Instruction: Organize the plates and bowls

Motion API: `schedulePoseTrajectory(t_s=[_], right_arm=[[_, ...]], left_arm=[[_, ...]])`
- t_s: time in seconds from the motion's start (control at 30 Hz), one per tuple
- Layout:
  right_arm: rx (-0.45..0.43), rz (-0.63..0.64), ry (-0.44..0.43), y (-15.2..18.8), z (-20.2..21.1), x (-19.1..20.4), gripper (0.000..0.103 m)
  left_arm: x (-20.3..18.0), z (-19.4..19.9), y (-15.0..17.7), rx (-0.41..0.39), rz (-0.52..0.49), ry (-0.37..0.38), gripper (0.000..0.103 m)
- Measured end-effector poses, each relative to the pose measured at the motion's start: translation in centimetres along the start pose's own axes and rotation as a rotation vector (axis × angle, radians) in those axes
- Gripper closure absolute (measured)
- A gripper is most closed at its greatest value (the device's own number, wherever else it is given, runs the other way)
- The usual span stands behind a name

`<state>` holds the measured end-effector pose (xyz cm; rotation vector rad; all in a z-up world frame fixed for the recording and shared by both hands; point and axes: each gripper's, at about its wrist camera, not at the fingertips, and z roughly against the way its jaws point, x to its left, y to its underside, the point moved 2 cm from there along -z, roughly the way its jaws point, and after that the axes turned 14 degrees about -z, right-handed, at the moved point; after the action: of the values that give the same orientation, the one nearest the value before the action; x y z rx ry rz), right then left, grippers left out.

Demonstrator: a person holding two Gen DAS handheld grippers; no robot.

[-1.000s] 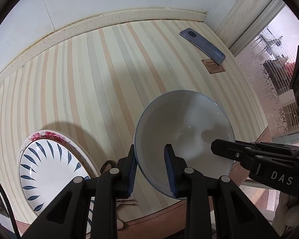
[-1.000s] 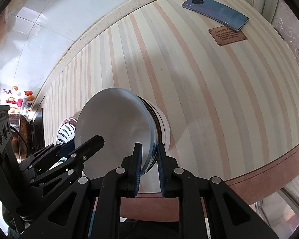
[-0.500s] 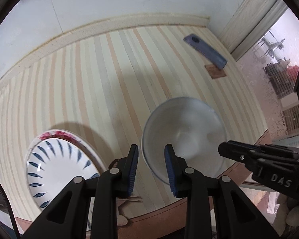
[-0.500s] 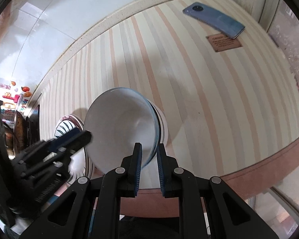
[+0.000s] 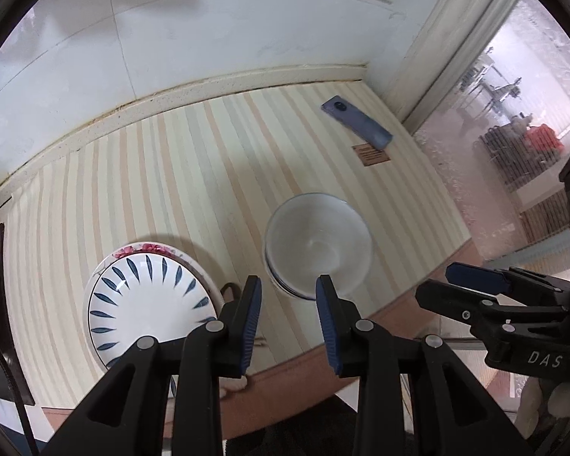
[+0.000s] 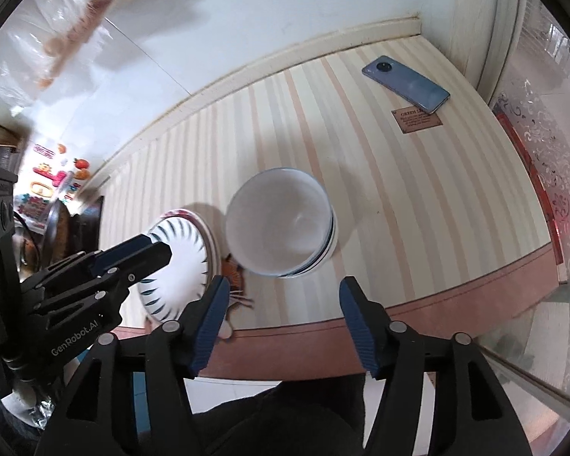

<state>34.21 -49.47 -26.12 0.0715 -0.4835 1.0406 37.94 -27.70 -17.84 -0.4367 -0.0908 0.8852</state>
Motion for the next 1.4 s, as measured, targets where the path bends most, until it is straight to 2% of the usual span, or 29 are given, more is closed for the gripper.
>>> schedulePoseTrajectory(t_s=[0.2,0.4,0.43,0.5,0.63,0.83,1.03,1.2,1.4], right_arm=[[-0.019,-0.017,-0.001,0.9,1.9,-0.5,0.039],[0.003,-0.055,-0.007,0.5,1.3,-1.6,0.038],[0.007,-0.060,-0.003,0.3,0.9,-1.8,0.036],[0.023,-0.069,-0.011,-0.3,0.0,-2.1,0.026],[0.082,-0.114,-0.056,-1.5,-2.7,-3.2,0.021],[0.166,-0.160,-0.064,-3.5,-8.1,-5.0,0.018],[0.253,-0.246,-0.125,-5.0,-13.6,-6.9,0.018],[0.324,-0.292,-0.163,-5.2,-17.4,-8.0,0.018],[0.383,-0.325,-0.183,-5.3,-20.5,-8.6,0.017]], left_arm=[[-1.1,1.7,0.3,-0.016,-0.020,0.029,0.075],[-1.3,1.0,0.4,0.000,-0.015,0.049,0.075],[-1.3,0.7,0.4,0.005,-0.012,0.051,0.075],[-0.9,-0.3,0.4,0.022,0.002,0.054,0.075],[0.1,-2.8,0.2,0.063,0.034,0.077,0.075],[2.4,-8.6,-0.9,0.137,0.108,0.103,0.075],[4.2,-13.4,-1.8,0.208,0.194,0.194,0.075],[4.8,-16.0,-1.9,0.253,0.221,0.254,0.075],[4.7,-18.4,-1.9,0.312,0.210,0.278,0.075]])
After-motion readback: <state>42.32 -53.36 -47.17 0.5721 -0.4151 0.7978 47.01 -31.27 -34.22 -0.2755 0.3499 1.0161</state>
